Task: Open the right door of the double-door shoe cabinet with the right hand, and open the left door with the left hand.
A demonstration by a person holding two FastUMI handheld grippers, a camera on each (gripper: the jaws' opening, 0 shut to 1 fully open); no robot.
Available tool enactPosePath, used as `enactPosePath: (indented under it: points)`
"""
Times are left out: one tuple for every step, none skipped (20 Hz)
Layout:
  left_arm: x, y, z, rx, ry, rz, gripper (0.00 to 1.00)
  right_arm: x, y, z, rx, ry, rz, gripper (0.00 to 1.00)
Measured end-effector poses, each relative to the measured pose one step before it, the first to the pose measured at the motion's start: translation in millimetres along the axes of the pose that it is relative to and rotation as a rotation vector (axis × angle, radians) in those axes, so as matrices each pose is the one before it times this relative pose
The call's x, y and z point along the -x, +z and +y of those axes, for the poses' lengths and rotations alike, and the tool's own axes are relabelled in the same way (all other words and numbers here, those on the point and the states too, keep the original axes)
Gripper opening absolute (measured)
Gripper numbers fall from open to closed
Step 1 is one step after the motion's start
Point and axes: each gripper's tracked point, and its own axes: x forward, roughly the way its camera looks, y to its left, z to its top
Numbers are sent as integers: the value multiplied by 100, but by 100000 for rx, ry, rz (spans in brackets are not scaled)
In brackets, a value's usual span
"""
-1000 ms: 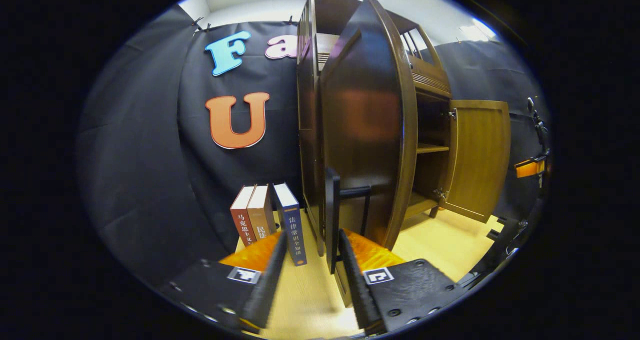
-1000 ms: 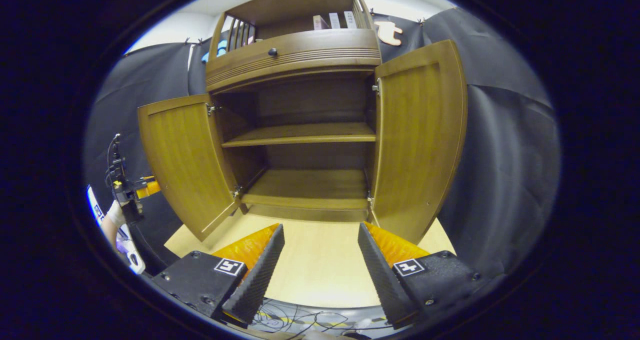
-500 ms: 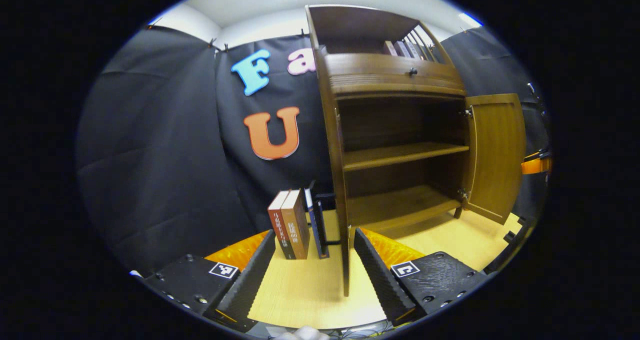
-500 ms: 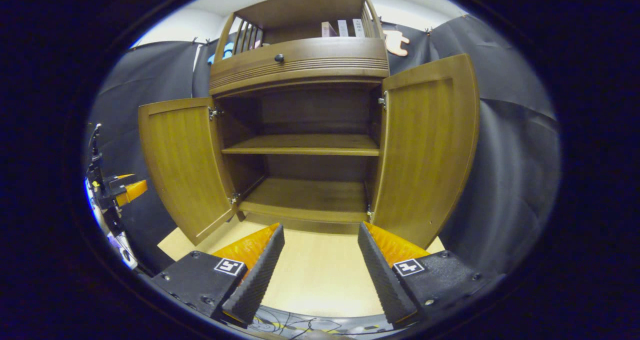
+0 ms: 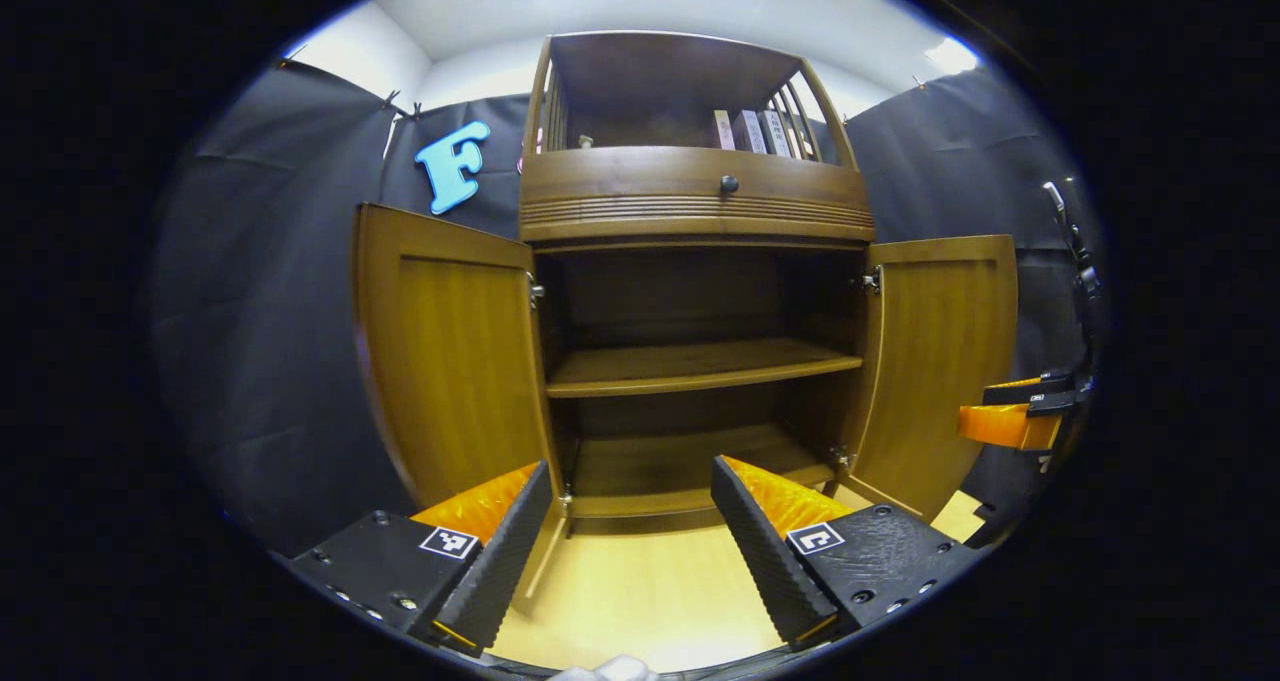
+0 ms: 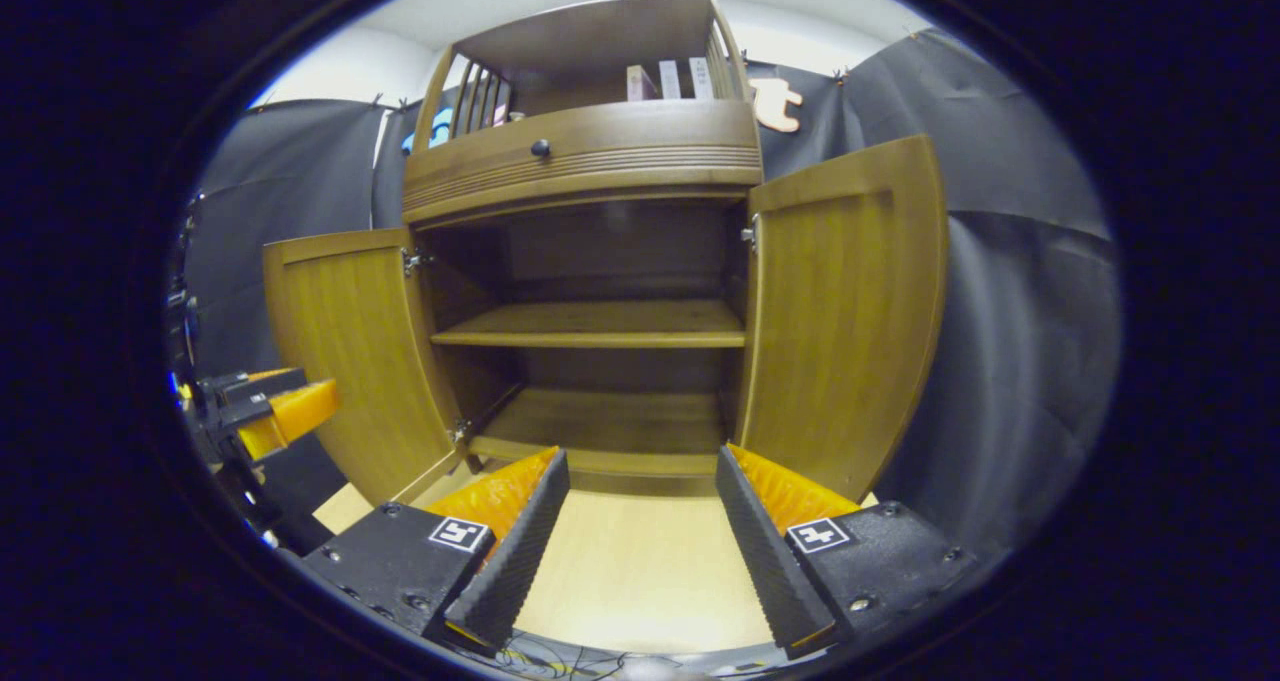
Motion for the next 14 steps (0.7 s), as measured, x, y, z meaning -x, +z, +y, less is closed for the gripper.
enactPosePath:
  points:
    - [-173, -342, -462, 439, 600, 837, 96, 244, 418, -408, 583, -966, -1369, 96]
    - [-166, -109, -485, -994, 439, -87, 96, 210, 453, -642, 739, -1618, -1319, 96]
    - [-130, 175, -423, -1584, 234, -623, 96, 92, 313, -618, 710, -1380, -1194, 96]
    - [-161, 16, -315, -679, -130, -68, 96, 82, 336, -565, 273, -1259, -1088, 96]
    - [-280, 44, -328, 714, -1010, 142, 96, -16, 103, -349, 235, -673, -411, 94]
    - [-200, 17, -439, 1596, -1407, 465, 96, -30, 134, -289, -170, -422, -198, 94]
    - [-173, 246, -309, 1272, -813, -276, 96, -44, 87, -293, -271, -468, -296, 94]
    - [-76, 336, 82, 656, -137, -396, 96, -106, 221, -227, -194, -248, -373, 94]
    - [-164, 310, 161, 152, 520, -457, 96, -92, 39, -90, 26, 89, -143, 94]
    - [-92, 225, 44, -113, 328, -378, 96, -113, 30, -110, 126, 69, 143, 94]
    - [-97, 91, -35, -90, 165, -274, 96, -121, 12, -55, 124, 218, 40, 94]
    - [-53, 183, -165, -41, -151, -284, 96, -152, 145, -157, -30, -79, -58, 94]
    - [-73, 224, -97, -19, 114, -382, 96, -116, -21, -74, -240, 119, -117, 94]
    - [-83, 190, -49, -194, -186, -490, 89, -152, 108, -65, -280, 173, 8, 94]
